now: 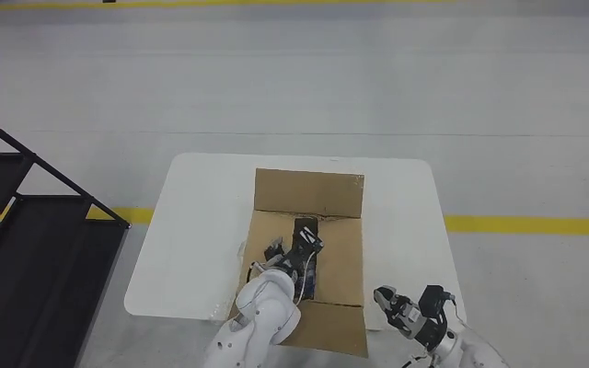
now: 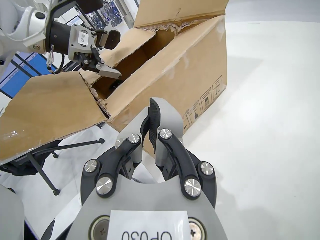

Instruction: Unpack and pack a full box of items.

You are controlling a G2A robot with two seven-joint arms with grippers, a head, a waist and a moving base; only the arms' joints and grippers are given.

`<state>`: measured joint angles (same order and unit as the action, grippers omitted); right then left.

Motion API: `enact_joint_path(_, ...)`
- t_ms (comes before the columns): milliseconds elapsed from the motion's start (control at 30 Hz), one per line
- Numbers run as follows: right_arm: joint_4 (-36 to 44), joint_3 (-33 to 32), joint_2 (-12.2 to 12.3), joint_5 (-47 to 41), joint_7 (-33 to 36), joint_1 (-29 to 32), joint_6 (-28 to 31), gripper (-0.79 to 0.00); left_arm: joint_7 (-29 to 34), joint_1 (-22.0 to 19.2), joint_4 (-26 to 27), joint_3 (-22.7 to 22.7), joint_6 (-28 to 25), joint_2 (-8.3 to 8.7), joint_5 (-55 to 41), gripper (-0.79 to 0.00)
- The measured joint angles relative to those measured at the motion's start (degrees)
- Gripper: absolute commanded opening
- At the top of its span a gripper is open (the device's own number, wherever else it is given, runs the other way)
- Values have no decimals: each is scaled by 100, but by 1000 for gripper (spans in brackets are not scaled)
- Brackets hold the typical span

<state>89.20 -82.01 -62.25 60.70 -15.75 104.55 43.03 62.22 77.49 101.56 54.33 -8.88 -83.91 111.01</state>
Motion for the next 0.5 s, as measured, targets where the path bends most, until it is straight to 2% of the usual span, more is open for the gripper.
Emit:
enact_joint_path(67, 30, -18, 1, 25, -29, 21, -63, -785, -58, -69, -183, -96, 125, -15, 255, -77)
enact_joint_path(133, 51, -30, 1, 19, -76, 38, -92, -785, -105, -108, -324, -174, 231, -28, 544, -172)
enact_joint_path(167, 57, -34, 1, 14, -93, 44, -98, -785, -118, -118, -374, -201, 274, -33, 653, -265)
enact_joint_path(200, 61, -37, 1, 11, -104, 49, -103, -785, -124, -122, -415, -222, 307, -40, 715, -265)
enact_joint_path(233, 67, -40, 1, 11, -111, 53, -113, -785, -124, -130, -450, -236, 336, -48, 770, -468)
enact_joint_path(400, 96, -49, 0, 8, -121, 41, -169, -785, -160, -120, -480, -232, 406, -57, 1118, -785)
enact_joint_path(500, 98, -64, 0, -10, -124, 17, -189, -785, -203, -105, -453, -183, 465, -65, 1170, -785)
